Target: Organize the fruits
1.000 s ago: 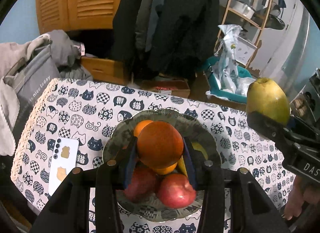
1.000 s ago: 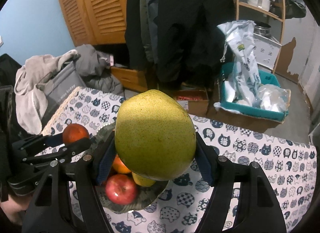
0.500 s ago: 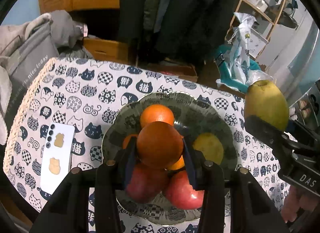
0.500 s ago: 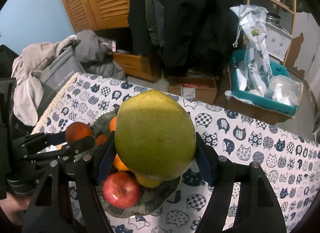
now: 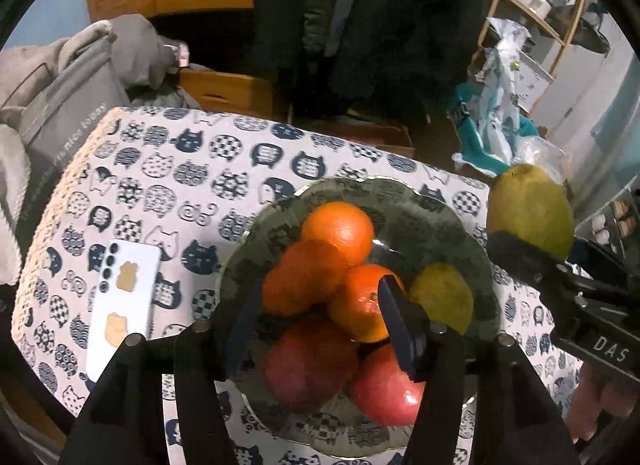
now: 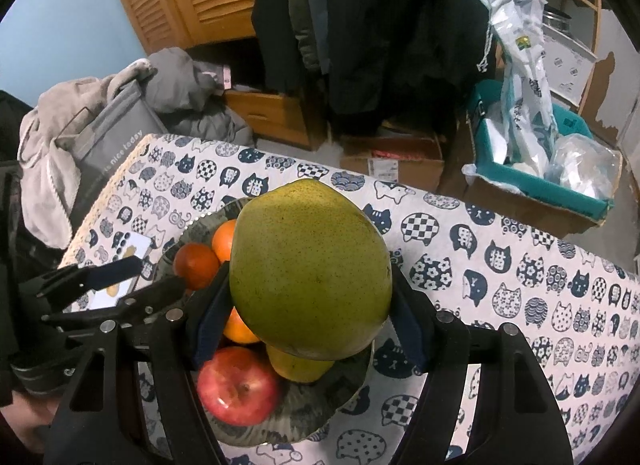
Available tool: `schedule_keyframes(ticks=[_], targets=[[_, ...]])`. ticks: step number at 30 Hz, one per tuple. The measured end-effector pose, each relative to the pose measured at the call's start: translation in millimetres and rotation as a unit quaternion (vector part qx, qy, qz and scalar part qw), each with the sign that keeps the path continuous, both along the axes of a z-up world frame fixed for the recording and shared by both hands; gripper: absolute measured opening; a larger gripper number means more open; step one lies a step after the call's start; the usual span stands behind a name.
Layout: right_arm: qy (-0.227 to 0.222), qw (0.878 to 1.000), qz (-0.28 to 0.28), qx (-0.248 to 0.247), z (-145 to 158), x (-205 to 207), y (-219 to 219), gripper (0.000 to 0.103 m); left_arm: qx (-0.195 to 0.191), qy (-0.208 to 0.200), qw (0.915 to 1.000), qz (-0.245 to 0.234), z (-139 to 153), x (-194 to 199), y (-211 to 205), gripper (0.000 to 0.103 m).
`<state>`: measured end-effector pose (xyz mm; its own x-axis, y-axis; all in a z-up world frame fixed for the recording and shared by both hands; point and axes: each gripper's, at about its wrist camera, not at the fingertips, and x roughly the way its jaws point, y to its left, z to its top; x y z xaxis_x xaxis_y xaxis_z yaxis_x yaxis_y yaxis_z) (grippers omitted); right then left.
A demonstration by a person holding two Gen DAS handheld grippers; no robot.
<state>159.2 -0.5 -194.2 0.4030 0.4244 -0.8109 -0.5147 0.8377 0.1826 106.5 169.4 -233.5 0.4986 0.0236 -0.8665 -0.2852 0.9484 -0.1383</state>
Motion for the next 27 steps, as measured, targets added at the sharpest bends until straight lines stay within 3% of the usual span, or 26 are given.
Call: schedule_keyframes(ticks=[21,27], targets=[[0.067,0.996,0.034,-0.044,-47.9,17.6,42.8,0.074,0.011,-0.007,0.9991,0.04,9.7,-11.9,26.5,0.067],[0.063,0.997,0.03,-0.026,-38.8,17.8,39.8,0.073,0.008,-0.014,0.999,0.042,15.3,-14.0,27.0,0.067]])
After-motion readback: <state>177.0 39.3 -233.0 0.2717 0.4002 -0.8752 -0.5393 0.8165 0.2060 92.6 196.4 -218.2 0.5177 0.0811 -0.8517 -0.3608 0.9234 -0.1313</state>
